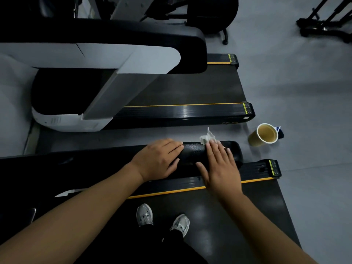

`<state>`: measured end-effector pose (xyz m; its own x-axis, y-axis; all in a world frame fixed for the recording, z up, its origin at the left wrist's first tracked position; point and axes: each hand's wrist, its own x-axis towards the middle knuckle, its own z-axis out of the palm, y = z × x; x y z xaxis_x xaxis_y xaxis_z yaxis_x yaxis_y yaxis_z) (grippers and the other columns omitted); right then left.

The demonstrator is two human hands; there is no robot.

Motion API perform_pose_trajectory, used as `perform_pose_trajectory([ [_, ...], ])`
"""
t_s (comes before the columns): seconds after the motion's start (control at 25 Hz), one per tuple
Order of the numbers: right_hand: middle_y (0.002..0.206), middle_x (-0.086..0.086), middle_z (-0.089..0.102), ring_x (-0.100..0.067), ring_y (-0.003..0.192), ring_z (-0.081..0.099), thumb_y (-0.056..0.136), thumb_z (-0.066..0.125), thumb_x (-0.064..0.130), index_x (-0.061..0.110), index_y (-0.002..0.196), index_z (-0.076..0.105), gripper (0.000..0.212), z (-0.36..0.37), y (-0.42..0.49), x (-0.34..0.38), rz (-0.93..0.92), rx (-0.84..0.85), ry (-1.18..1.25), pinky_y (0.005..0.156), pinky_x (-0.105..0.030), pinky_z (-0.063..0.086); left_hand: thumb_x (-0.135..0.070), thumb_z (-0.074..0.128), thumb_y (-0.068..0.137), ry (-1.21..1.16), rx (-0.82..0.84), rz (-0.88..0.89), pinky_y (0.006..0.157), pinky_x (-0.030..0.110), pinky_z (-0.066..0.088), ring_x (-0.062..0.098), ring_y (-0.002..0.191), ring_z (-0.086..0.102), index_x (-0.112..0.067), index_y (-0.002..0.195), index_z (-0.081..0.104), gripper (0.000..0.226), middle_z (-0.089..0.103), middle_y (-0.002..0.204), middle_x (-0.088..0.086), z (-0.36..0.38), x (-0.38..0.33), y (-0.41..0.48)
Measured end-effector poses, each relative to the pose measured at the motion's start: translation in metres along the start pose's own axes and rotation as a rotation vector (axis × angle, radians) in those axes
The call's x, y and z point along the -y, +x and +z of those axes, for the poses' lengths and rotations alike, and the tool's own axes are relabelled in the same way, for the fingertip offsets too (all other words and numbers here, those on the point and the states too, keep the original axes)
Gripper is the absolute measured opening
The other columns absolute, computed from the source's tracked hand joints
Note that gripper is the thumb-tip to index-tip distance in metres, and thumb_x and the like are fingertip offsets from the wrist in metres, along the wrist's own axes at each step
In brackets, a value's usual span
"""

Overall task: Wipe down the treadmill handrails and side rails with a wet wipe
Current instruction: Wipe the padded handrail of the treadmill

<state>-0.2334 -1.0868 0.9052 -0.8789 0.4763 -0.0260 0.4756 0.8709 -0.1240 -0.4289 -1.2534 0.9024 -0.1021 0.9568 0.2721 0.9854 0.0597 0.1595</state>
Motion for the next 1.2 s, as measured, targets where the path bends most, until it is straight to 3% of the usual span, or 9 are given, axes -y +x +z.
perform_pose_trajectory([
  [0.08,0.17,-0.013,0.017,-0.028,0.159,0.009,0.105,0.014,0.068,0.006,0.161,0.023,0.084,0.003,-0.004,0.024,-0.044,0.057,0.009,0.128,-0.046,0.013,-0.029,0.053,0.1,-0.002,-0.009,0.003,0.104,0.043,0.05,0.031,0.114,0.062,-0.001,0.131,0.064,0.044,0.066,0.13,0.017,-0.001,-0.001,0.002],
  [0.2,0.169,-0.009,0.018,-0.024,0.158,0.011,0.106,0.019,0.066,0.01,0.161,0.025,0.079,0.012,-0.021,0.045,-0.173,0.037,0.017,0.127,-0.042,0.011,-0.029,0.053,0.099,-0.004,-0.025,0.006,0.105,0.042,0.049,0.03,0.112,0.062,-0.002,0.129,0.065,0.042,0.066,0.128,0.016,-0.002,-0.001,0.002],
  [0.4,0.172,-0.01,0.006,-0.025,0.159,0.003,0.106,0.024,0.063,0.009,0.163,0.014,0.079,0.014,-0.047,0.011,0.016,0.017,-0.036,0.127,-0.045,0.011,-0.029,0.053,0.099,0.02,-0.024,0.017,0.104,0.04,0.05,0.029,0.113,0.062,-0.001,0.13,0.065,0.043,0.067,0.127,0.015,-0.002,-0.002,0.0],
  [0.56,0.172,-0.008,0.005,-0.024,0.159,0.0,0.106,0.027,0.065,0.012,0.163,0.014,0.08,0.03,-0.048,0.058,-0.212,0.057,-0.022,0.125,-0.045,0.009,-0.029,0.054,0.097,-0.003,-0.012,0.007,0.103,0.043,0.05,0.032,0.114,0.061,0.0,0.129,0.065,0.044,0.065,0.128,0.017,0.0,0.0,0.001],
  [0.76,0.173,-0.008,0.001,-0.024,0.16,-0.001,0.106,0.032,0.062,0.011,0.164,0.008,0.081,0.026,-0.06,0.011,-0.034,0.033,-0.068,0.125,-0.048,0.013,-0.029,0.053,0.1,0.019,-0.018,0.019,0.104,0.041,0.051,0.029,0.115,0.061,-0.001,0.132,0.064,0.044,0.066,0.13,0.015,0.0,-0.001,0.0],
  [0.96,0.172,-0.01,-0.001,-0.026,0.159,-0.004,0.105,0.029,0.065,0.01,0.164,0.007,0.084,0.035,-0.051,0.066,-0.223,0.073,-0.04,0.126,-0.046,0.007,-0.029,0.053,0.099,-0.008,-0.023,0.023,0.105,0.04,0.049,0.03,0.112,0.061,-0.001,0.128,0.065,0.042,0.066,0.126,0.015,-0.001,-0.002,0.0],
  [1.08,0.172,-0.007,0.005,-0.024,0.159,0.002,0.105,0.034,0.059,0.012,0.164,0.014,0.078,0.027,-0.054,0.033,-0.144,0.029,-0.076,0.124,-0.049,0.016,-0.028,0.054,0.099,-0.016,-0.044,0.013,0.103,0.04,0.05,0.029,0.113,0.062,-0.002,0.128,0.066,0.041,0.067,0.126,0.013,-0.004,0.0,-0.003],
  [1.2,0.171,-0.012,0.01,-0.028,0.159,0.007,0.105,0.034,0.06,0.008,0.162,0.019,0.079,0.021,-0.056,0.032,-0.071,0.004,-0.026,0.124,-0.047,0.014,-0.027,0.054,0.101,-0.048,-0.05,-0.02,0.105,0.041,0.05,0.029,0.114,0.061,-0.003,0.128,0.067,0.038,0.068,0.126,0.013,-0.006,0.002,-0.01],
])
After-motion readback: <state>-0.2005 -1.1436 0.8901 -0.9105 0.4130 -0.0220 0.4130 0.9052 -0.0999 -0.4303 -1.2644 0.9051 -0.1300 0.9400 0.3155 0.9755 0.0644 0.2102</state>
